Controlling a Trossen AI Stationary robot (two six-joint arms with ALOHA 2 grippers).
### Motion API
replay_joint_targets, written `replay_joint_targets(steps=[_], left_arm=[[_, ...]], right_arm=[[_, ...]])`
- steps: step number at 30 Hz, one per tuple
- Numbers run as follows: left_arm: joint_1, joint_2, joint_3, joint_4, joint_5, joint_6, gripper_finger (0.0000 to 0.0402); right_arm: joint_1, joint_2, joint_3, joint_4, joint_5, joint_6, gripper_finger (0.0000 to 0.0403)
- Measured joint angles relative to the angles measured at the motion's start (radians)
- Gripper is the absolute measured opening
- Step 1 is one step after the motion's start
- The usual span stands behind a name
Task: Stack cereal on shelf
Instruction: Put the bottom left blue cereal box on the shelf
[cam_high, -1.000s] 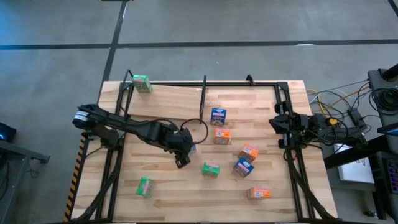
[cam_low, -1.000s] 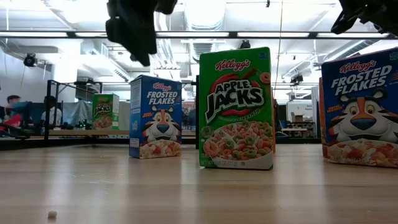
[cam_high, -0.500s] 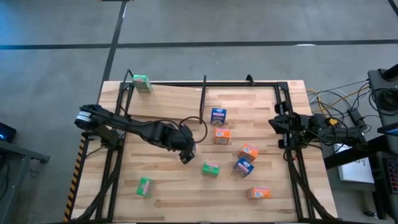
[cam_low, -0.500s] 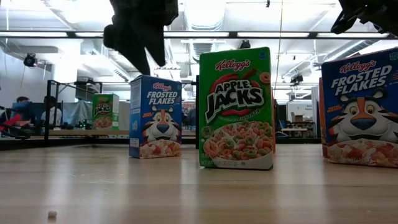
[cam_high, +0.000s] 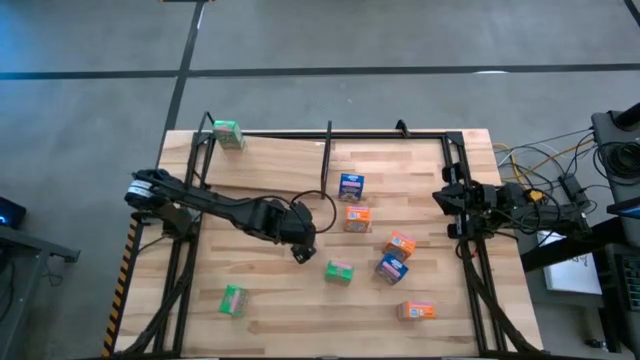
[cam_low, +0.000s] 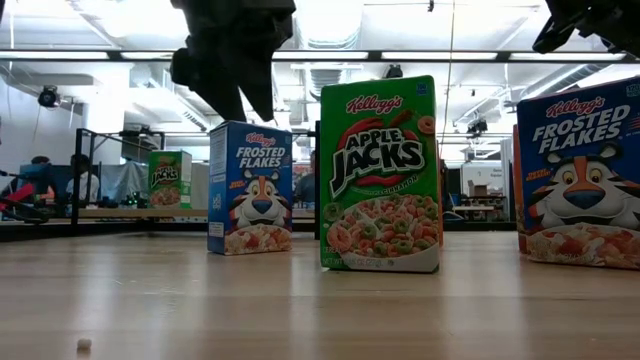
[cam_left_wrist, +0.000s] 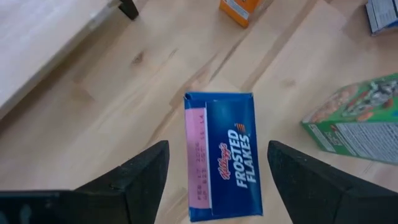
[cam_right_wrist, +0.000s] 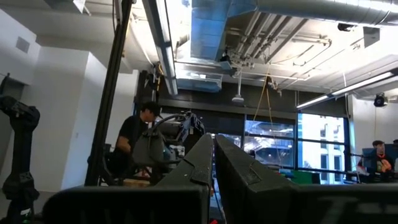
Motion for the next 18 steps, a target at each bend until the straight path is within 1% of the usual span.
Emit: replay_joint_targets(steps=[4, 12, 18], left_arm=[[-0.005, 0.005, -0.006, 0.016, -0.01, 0.0, 0.0251], [-0.012, 0.048, -0.008, 0.017, -0.006, 0.01, 0.0228], [-0.012, 0.066, -0.008, 0.016, -0.001, 0.035, 0.02]], right_arm=[[0.0, 0.0, 0.0, 0.0, 0.0, 0.0, 0.0009], [0.0, 0.0, 0.0, 0.0, 0.0, 0.0, 0.0009], [0.0, 0.0, 0.0, 0.0, 0.0, 0.0, 0.0009]])
